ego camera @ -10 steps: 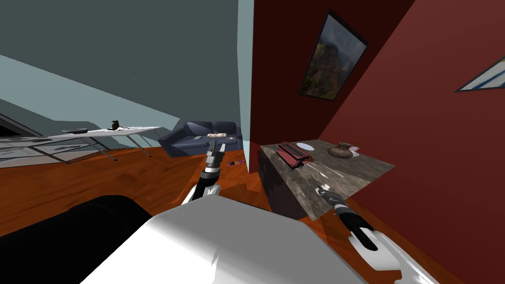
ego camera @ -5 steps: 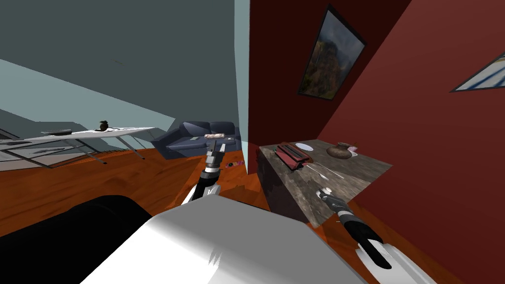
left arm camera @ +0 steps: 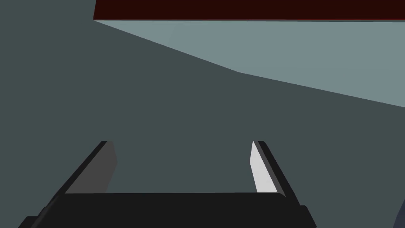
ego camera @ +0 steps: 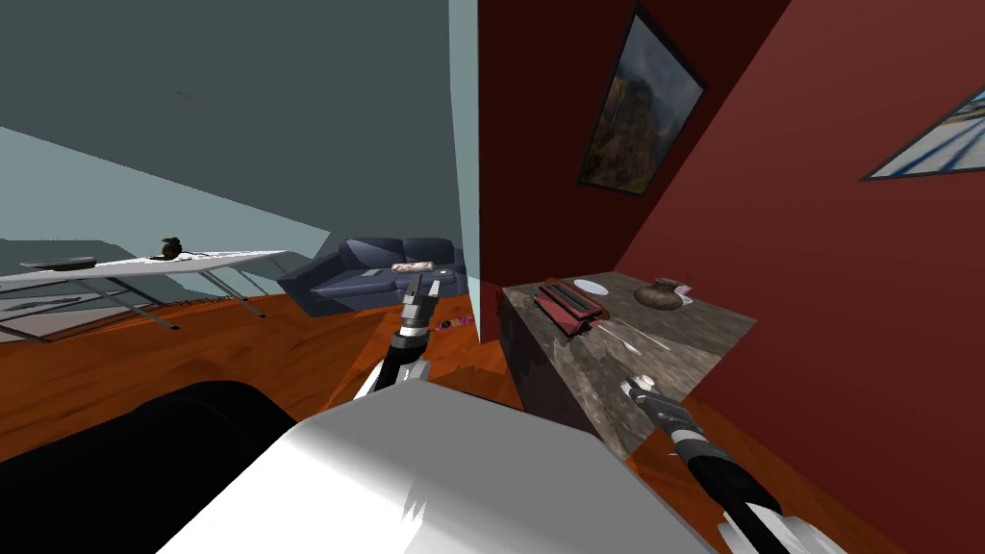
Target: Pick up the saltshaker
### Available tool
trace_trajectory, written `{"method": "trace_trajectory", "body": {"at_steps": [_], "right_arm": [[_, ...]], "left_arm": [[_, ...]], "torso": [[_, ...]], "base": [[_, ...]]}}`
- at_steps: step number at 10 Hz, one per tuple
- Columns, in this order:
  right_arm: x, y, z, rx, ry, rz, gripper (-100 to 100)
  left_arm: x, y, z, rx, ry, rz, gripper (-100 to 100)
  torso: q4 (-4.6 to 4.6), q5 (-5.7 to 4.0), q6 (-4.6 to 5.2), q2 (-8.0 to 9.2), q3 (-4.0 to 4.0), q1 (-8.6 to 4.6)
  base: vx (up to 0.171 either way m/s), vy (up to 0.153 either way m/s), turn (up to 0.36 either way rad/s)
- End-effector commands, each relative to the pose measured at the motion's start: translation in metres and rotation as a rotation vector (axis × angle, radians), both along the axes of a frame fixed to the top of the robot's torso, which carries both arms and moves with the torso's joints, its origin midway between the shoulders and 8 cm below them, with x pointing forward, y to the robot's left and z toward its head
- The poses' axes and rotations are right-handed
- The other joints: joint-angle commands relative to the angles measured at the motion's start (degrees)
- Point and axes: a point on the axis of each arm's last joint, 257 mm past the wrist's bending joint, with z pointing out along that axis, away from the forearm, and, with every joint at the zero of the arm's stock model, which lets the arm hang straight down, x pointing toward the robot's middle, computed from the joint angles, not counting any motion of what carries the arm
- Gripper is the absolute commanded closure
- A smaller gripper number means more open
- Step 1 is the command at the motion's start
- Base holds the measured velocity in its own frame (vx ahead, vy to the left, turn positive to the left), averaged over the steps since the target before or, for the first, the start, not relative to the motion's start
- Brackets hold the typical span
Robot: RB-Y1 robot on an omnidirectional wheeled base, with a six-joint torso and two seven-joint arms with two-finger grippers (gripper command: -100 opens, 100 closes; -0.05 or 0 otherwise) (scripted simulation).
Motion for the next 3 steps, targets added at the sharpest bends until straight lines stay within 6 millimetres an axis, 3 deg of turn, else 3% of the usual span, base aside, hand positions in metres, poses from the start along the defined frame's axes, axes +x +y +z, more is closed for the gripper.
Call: {"method": "trace_trajectory", "body": {"at_steps": [1,2,3], "right_arm": [[-0.0019,0.0085,0.0057,0.001,-0.006,0.015,100],[-0.0025,0.0042,0.0029,0.0,-0.001,0.007,100],[-0.0023,0.0049,0.0036,0.0,-0.003,0.008,0]], "left_arm": [[0.0,0.0,0.0,0.0,0.0,0.0,0],[0.0,0.0,0.0,0.0,0.0,0.0,0],[0.0,0.0,0.0,0.0,0.0,0.0,0]], "torso": [[0.0,0.0,0.0,0.0,0.0,0.0],[0.03,0.01,-0.06,0.11,0.06,0.02],[0.05,-0.01,-0.05,0.2,0.11,-0.01]], "base": [[0.037,0.004,-0.008],[0.01,0.001,0.005],[0.0,0.0,0.0]]}}
